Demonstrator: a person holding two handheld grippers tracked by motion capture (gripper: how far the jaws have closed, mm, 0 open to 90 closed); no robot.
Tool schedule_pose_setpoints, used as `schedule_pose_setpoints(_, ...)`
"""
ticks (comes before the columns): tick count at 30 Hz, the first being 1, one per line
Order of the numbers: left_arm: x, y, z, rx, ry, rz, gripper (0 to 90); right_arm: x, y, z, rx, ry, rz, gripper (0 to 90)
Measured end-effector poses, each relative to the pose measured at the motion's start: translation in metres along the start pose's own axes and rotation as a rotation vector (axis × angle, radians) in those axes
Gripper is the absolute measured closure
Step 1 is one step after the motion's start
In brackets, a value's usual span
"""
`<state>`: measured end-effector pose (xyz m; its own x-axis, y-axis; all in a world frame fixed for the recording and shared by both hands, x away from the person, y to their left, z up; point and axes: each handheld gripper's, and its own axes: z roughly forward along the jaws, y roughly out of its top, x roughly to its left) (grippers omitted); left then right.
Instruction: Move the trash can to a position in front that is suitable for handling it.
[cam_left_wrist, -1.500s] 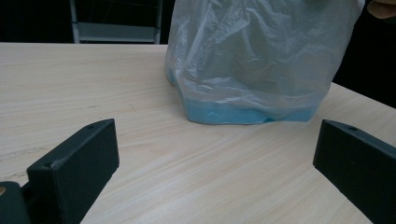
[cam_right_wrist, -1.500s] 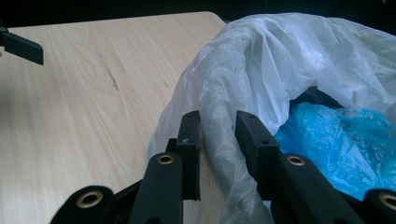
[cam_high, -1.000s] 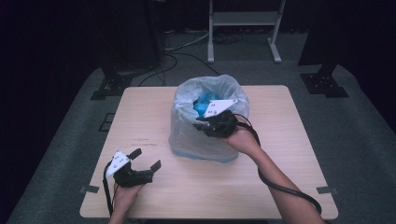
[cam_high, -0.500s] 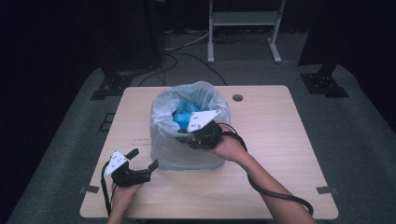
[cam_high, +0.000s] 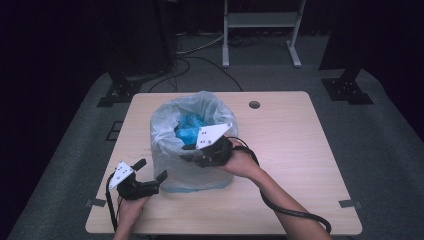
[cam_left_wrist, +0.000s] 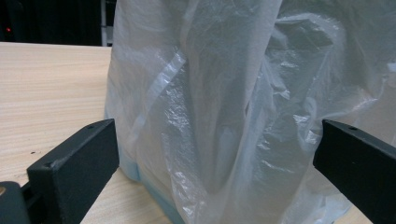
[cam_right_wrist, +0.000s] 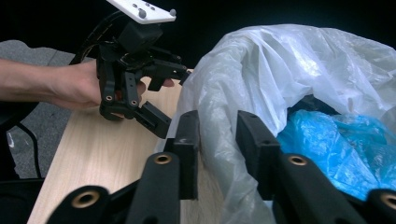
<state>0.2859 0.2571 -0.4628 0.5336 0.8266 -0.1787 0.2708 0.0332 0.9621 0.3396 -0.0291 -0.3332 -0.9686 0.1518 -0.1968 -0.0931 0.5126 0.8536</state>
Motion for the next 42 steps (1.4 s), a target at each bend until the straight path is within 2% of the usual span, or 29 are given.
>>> schedule_pose_setpoints(4,0.000,0.002,-0.002,-0.005,-0.003,0.013,0.0,0.001,-0.001,-0.002,0.005,-0.019,0.015,49.4)
schedule_pose_setpoints(8,-0.003,0.004,-0.003,-0.012,-0.016,0.015,0.0,0.000,-0.002,-0.014,-0.057,-0.013,0.079,39.8)
schedule_pose_setpoints(11,-0.005,0.006,-0.004,-0.007,-0.017,0.034,0.0,-0.001,-0.006,-0.028,-0.107,-0.017,0.123,33.2)
schedule_pose_setpoints(15,-0.004,0.010,-0.007,-0.013,-0.033,0.029,0.0,-0.004,-0.014,-0.051,-0.178,-0.025,0.188,30.6)
schedule_pose_setpoints(19,-0.003,0.019,-0.013,-0.036,-0.059,0.030,0.0,-0.006,-0.025,-0.072,-0.223,-0.060,0.226,28.8)
schedule_pose_setpoints(21,-0.001,0.025,-0.016,-0.035,-0.081,0.037,0.0,-0.007,-0.031,-0.081,-0.227,-0.078,0.242,27.9)
schedule_pose_setpoints(25,0.003,0.039,-0.025,-0.047,-0.092,0.054,0.0,-0.007,-0.043,-0.097,-0.231,-0.114,0.260,26.7)
schedule_pose_setpoints(27,0.004,0.046,-0.026,-0.056,-0.104,0.057,0.0,-0.005,-0.049,-0.104,-0.231,-0.129,0.263,26.6)
schedule_pose_setpoints(30,0.002,0.060,-0.027,-0.057,-0.124,0.081,0.0,-0.002,-0.058,-0.111,-0.218,-0.153,0.273,25.4)
schedule_pose_setpoints(33,-0.004,0.075,-0.024,-0.058,-0.148,0.112,0.0,-0.002,-0.069,-0.117,-0.206,-0.166,0.302,25.3)
schedule_pose_setpoints(37,-0.009,0.089,-0.016,-0.056,-0.174,0.132,0.0,-0.001,-0.082,-0.125,-0.207,-0.186,0.327,25.4)
schedule_pose_setpoints(42,-0.012,0.103,-0.004,-0.053,-0.192,0.122,0.1,0.000,-0.095,-0.136,-0.206,-0.209,0.351,25.3)
